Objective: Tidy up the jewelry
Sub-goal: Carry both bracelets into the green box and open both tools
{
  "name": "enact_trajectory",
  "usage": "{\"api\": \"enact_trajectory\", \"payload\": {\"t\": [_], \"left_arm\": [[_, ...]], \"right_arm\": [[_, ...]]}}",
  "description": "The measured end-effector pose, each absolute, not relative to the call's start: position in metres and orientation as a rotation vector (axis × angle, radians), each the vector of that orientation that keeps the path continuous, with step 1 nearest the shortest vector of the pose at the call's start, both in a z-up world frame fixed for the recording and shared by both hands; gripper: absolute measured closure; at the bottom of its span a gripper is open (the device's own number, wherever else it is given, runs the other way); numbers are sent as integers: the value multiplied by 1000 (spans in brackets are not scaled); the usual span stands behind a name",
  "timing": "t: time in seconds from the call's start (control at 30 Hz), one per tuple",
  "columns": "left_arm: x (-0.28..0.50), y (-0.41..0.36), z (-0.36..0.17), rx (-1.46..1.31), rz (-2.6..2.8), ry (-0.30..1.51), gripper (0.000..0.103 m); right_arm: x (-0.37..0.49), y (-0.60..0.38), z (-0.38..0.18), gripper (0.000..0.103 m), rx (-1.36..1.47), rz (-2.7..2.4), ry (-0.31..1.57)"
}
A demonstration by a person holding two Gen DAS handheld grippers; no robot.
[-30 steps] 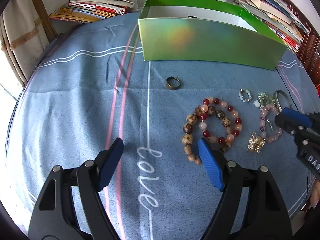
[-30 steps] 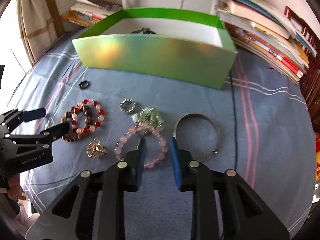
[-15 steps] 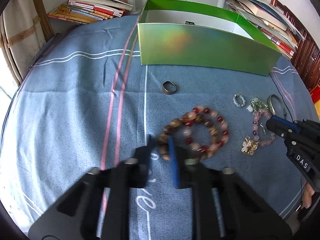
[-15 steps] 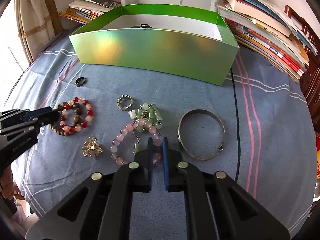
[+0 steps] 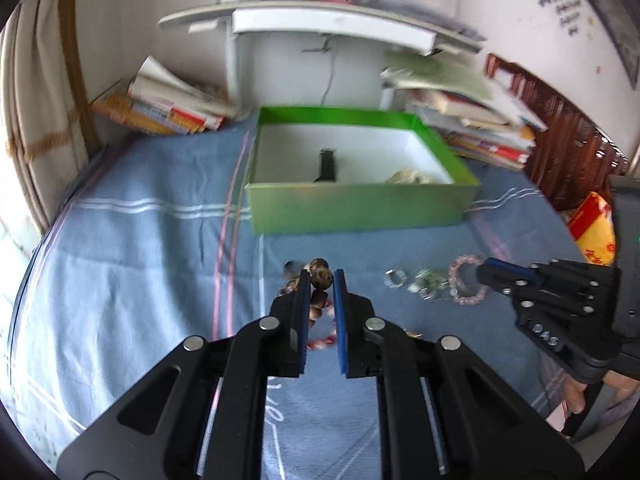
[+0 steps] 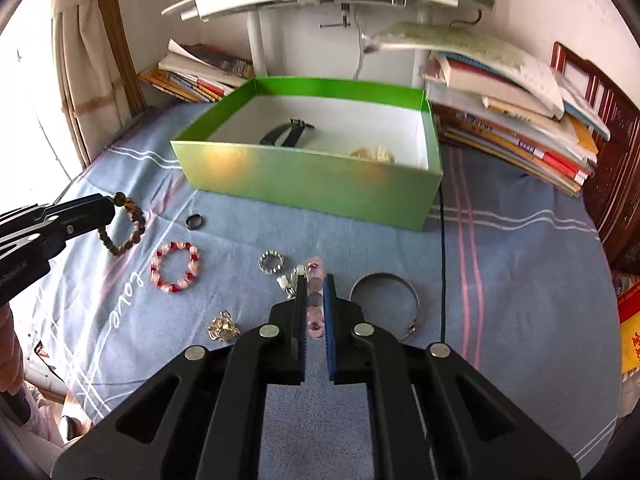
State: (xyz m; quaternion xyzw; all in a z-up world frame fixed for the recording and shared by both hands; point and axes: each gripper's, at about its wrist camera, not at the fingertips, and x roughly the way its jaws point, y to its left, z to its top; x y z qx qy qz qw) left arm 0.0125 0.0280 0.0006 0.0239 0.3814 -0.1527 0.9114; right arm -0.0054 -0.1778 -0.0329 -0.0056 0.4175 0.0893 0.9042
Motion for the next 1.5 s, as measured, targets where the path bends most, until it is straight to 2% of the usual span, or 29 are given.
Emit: {"api": "enact_trajectory", "payload": {"t": [0.17,0.37,0.47,0.53,0.6,0.67,1.07,1.33,1.43,1.5], "left_arm": [[19,24,-10,58,-318,832,91],[39,45,-61,60,-183,990,91],[41,57,-78,48,-141,1040,91],[41,65,-81,38,-123,1047,88],[42,71,-82,34,-107,1047,80],[43,72,-83,37,-98,1047,73],[43,54,-88,78,-127,1060,59],[44,51,-88,85,-131,1056,60],[42,48,-88,89,-144,1049,68],[41,46,-88,91,-154,1045,78]], "right_arm": [[-4,-176,-38,95,-7,189,882],[0,-186,-66,95,-8,134,980],[-1,-189,-75,90,-11,123,1013],[-2,-192,-80,83,-8,115,1032],[-3,-194,-82,77,-4,109,1033],[-4,-194,-82,77,2,113,1031],[1,-182,-89,77,-15,135,1046],[-1,-177,-89,78,-41,138,1046],[-2,-175,-89,88,-43,156,1043],[-2,-173,-89,94,-43,168,1041]]}}
